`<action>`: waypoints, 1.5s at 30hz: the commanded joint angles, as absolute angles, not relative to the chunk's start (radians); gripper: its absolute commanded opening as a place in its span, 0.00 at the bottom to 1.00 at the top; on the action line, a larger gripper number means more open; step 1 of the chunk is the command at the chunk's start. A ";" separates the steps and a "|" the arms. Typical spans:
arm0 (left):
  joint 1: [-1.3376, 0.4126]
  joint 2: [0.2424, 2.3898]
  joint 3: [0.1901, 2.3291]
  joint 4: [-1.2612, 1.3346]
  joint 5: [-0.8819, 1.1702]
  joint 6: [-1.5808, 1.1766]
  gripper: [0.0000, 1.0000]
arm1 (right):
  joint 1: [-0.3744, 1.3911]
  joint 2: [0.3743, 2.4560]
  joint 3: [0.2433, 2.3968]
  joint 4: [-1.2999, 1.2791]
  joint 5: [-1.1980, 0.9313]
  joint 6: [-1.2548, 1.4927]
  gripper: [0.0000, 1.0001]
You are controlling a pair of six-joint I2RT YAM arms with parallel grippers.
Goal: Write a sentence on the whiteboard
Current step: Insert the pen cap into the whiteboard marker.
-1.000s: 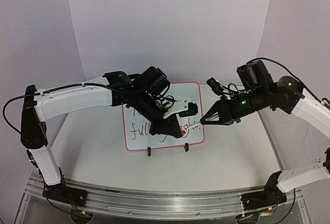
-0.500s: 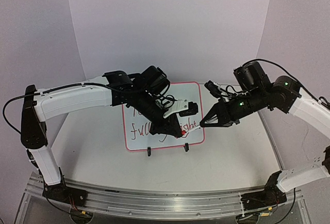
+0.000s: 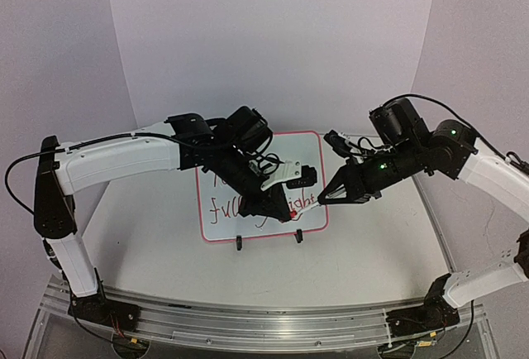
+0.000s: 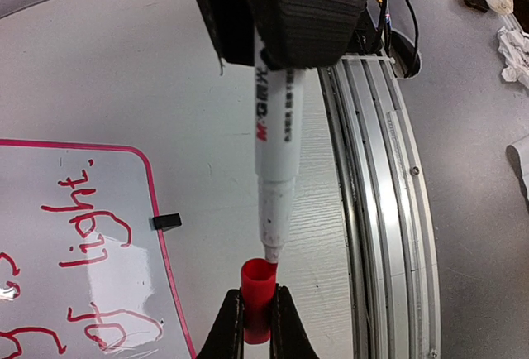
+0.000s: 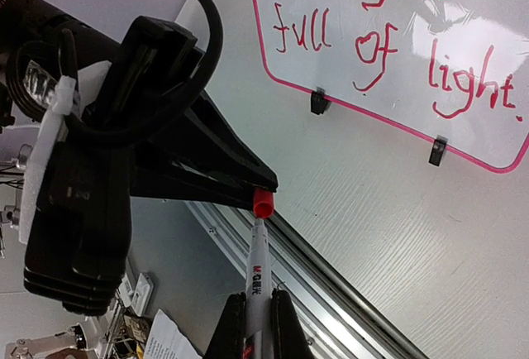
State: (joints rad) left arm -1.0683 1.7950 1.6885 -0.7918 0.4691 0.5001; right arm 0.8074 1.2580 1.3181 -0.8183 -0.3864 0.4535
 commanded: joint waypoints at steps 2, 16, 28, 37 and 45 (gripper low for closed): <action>-1.081 1.802 1.758 -0.795 0.512 0.522 0.00 | 0.806 1.285 1.354 -0.808 -0.379 0.443 0.00; -1.091 1.801 1.764 -0.768 0.502 0.499 0.00 | 0.807 1.309 1.358 -0.801 -0.405 0.452 0.00; -1.139 1.787 1.650 -0.375 0.362 0.505 0.00 | 0.806 1.413 1.390 -0.805 -0.496 0.493 0.00; -1.158 1.708 1.661 -0.221 0.415 0.543 0.00 | 0.804 1.464 1.401 -0.862 -0.518 0.517 0.00; -1.170 1.750 1.758 -0.177 0.455 0.518 0.00 | 0.804 1.537 1.378 -0.815 -0.532 0.535 0.00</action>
State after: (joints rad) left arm -1.1175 1.8052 1.6304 -0.6369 0.3298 0.4835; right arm 0.7802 1.4547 1.4042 -0.9076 -0.4416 0.5091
